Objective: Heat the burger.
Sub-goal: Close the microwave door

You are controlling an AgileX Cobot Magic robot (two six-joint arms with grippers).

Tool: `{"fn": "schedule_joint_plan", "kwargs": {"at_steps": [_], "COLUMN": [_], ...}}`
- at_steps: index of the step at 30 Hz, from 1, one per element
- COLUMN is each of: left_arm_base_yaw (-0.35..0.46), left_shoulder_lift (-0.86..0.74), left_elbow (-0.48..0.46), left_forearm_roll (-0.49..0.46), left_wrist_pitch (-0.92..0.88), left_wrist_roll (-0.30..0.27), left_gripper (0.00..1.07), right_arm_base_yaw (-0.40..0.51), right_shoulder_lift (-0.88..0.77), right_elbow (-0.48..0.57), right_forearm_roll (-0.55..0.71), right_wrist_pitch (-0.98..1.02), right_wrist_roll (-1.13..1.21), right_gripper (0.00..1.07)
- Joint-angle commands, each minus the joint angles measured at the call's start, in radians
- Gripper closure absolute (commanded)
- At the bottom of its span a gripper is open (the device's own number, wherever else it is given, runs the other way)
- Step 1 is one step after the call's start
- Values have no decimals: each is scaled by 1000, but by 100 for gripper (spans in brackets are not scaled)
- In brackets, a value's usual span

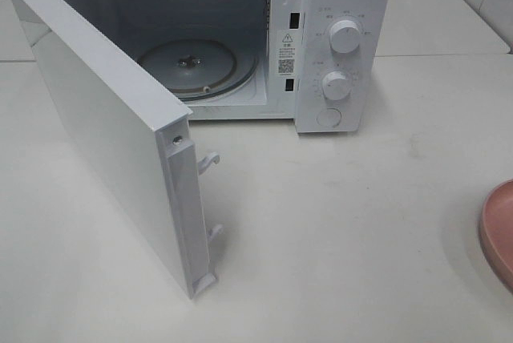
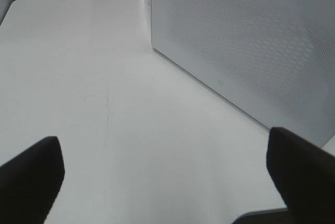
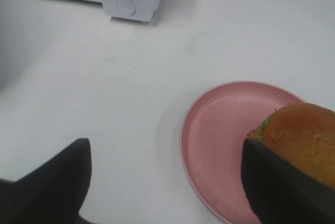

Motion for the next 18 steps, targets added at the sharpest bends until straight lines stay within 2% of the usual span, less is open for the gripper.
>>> {"fn": "schedule_joint_plan", "kwargs": {"at_steps": [1, 5, 8, 18], "left_arm_base_yaw": [-1, -1, -1, -1], "left_shoulder_lift": [-15, -15, -15, -3], "left_elbow": [3, 3, 3, 3], "left_forearm_roll": [-7, -7, -7, -7], "left_wrist_pitch": [-14, -14, -14, -14], "left_wrist_roll": [-2, -2, -2, -2], "left_gripper": [7, 7, 7, 7], "right_arm_base_yaw": [-38, -103, -137, -157], "right_shoulder_lift": [-43, -118, -116, -116], "right_elbow": [3, 3, 3, 3], "right_forearm_roll": [8, 8, 13, 18], "right_wrist_pitch": [-15, -16, -15, -15], "right_wrist_roll": [-19, -19, -20, -20], "right_gripper": [31, 31, 31, 31]}}
